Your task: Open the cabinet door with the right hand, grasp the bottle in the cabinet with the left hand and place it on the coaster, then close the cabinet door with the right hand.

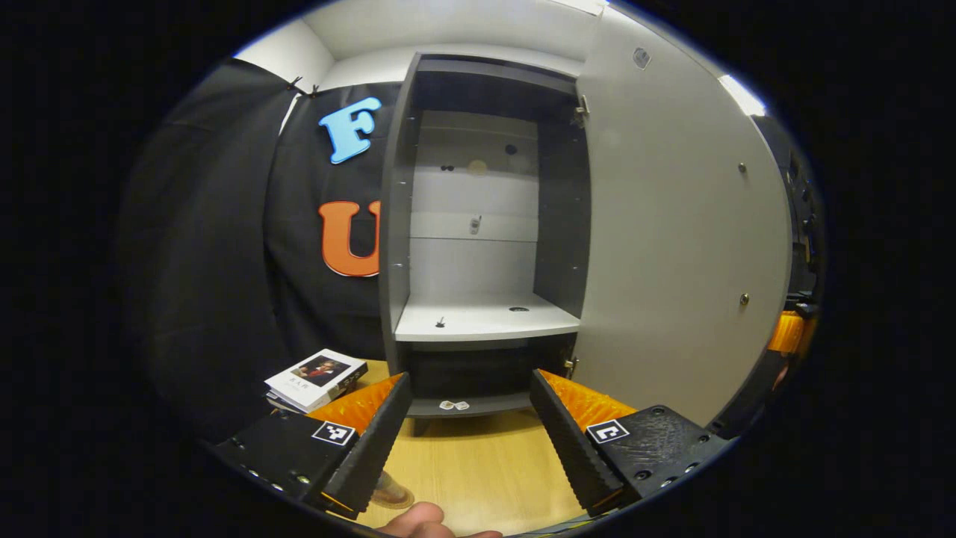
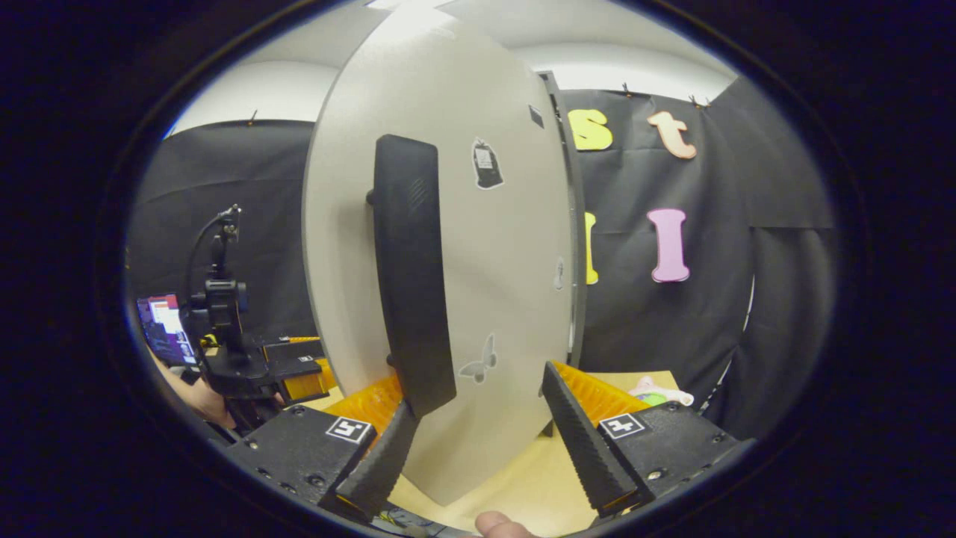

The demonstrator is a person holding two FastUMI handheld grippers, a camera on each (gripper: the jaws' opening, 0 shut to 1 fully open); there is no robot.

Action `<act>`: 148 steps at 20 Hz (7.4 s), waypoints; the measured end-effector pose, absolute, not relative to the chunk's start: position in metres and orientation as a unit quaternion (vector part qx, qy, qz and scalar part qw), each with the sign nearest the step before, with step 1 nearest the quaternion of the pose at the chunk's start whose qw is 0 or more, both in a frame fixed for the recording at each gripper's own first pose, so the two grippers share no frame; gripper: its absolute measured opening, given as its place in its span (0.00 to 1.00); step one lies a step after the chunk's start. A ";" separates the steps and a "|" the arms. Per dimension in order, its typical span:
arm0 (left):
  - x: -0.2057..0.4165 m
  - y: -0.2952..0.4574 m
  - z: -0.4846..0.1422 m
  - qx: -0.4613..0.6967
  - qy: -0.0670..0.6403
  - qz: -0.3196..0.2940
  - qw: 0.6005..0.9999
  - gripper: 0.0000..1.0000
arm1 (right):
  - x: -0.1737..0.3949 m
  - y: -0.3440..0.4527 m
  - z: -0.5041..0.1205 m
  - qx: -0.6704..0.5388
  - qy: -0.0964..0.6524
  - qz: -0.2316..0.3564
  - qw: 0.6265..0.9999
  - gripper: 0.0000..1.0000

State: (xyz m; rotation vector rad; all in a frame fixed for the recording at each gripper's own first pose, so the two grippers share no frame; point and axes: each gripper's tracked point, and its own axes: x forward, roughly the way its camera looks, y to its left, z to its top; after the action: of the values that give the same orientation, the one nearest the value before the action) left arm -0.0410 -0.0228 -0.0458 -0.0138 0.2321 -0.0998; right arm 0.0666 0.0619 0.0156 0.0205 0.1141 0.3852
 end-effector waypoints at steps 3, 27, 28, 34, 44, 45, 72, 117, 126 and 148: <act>-0.042 0.004 -0.051 -0.023 0.124 -0.018 0.992 0.97 | 0.072 0.079 0.017 -0.002 0.042 0.184 0.982 0.96; -0.047 0.007 -0.047 -0.029 0.117 -0.026 0.992 0.95 | 0.072 0.143 -0.011 0.037 0.091 0.222 0.970 0.96; -0.050 0.014 -0.046 -0.028 0.114 -0.018 0.993 0.95 | 0.077 0.148 -0.011 0.032 0.093 0.229 0.969 0.97; -0.075 0.056 -0.042 -0.022 0.107 0.037 0.993 0.95 | 0.096 0.187 -0.008 -0.005 0.092 0.279 0.956 0.94; -0.081 0.075 -0.047 -0.031 0.113 0.057 0.991 0.95 | 0.093 0.195 -0.015 -0.021 0.101 0.293 0.950 0.98; -0.078 0.071 -0.047 -0.030 0.113 0.050 0.992 0.95 | 0.093 0.195 -0.014 -0.020 0.101 0.289 0.952 0.98; -0.022 -0.004 0.000 0.006 0.044 -0.026 0.999 0.95 | 0.082 0.047 0.022 0.073 0.043 -0.008 0.996 0.98; 0.025 -0.028 0.024 0.014 0.025 0.001 1.000 0.95 | 0.154 0.088 0.033 0.022 0.033 0.040 0.998 0.99; 0.025 -0.025 0.028 0.009 0.019 0.007 1.000 0.95 | 0.152 0.086 0.029 0.018 0.035 0.047 0.998 0.99; 0.022 -0.034 0.025 0.003 0.020 -0.003 1.000 0.95 | 0.140 0.082 0.023 0.012 0.046 0.059 0.997 0.95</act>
State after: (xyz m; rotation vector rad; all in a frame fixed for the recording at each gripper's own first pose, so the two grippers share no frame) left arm 0.0215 -0.0342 0.0250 0.0063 0.0392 -0.0070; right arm 0.1405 0.0815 0.0228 0.0240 0.0930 0.1173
